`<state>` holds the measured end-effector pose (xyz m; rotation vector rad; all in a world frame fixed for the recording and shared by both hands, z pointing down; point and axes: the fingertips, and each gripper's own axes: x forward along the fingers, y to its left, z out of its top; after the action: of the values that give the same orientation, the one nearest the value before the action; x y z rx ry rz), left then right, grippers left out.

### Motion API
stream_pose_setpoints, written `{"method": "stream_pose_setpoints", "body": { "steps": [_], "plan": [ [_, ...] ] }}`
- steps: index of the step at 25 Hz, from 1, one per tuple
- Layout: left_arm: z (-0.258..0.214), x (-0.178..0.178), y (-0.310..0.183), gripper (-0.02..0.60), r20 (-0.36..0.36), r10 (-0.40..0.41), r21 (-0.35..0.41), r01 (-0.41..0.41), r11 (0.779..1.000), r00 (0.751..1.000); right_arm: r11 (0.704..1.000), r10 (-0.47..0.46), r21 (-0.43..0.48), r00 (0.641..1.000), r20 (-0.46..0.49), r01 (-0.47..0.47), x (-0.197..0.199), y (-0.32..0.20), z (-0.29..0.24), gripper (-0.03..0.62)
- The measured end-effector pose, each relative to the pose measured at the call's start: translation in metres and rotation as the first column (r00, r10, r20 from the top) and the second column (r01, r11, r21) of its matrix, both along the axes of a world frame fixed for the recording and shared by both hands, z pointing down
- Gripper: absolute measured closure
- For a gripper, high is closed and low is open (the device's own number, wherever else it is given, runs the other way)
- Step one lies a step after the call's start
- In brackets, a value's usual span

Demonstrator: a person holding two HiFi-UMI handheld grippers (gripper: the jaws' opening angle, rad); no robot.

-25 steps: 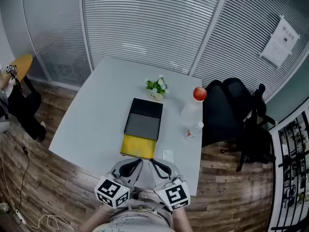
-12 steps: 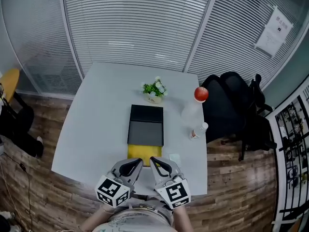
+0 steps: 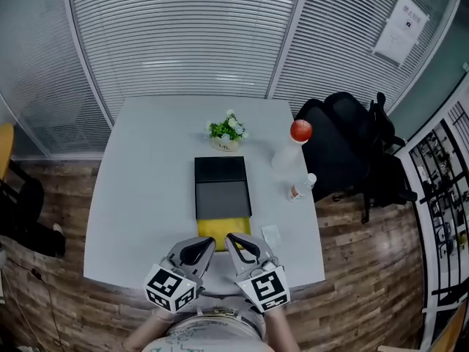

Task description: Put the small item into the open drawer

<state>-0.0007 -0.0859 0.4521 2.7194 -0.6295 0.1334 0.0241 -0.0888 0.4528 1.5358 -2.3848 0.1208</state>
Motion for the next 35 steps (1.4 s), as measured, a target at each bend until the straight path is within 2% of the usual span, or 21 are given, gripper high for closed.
{"method": "stream_pose_setpoints", "body": {
  "steps": [6, 13, 27, 35],
  "plan": [
    [0.002, -0.006, 0.003, 0.584, -0.014, 0.025, -0.002, -0.025, 1.0, 1.0, 1.0, 0.026, -0.016, 1.0, -0.001, -0.026, -0.006, 0.003, 0.003, 0.591],
    [0.001, -0.002, 0.004, 0.584, -0.022, 0.011, -0.002, -0.011, 1.0, 1.0, 1.0, 0.001, -0.008, 0.998, -0.067, -0.002, 0.006, 0.003, 0.002, 0.591],
    [-0.009, 0.046, 0.013, 0.584, -0.021, -0.027, -0.041, 0.026, 0.999, 0.999, 0.996, -0.088, -0.012, 0.995, -0.051, 0.088, 0.041, 0.003, -0.01, 0.591],
    [-0.007, 0.06, 0.015, 0.584, -0.011, -0.056, -0.038, 0.055, 0.998, 0.998, 0.993, -0.116, -0.008, 0.991, -0.06, 0.116, 0.054, 0.005, -0.009, 0.591]
  ]
}}
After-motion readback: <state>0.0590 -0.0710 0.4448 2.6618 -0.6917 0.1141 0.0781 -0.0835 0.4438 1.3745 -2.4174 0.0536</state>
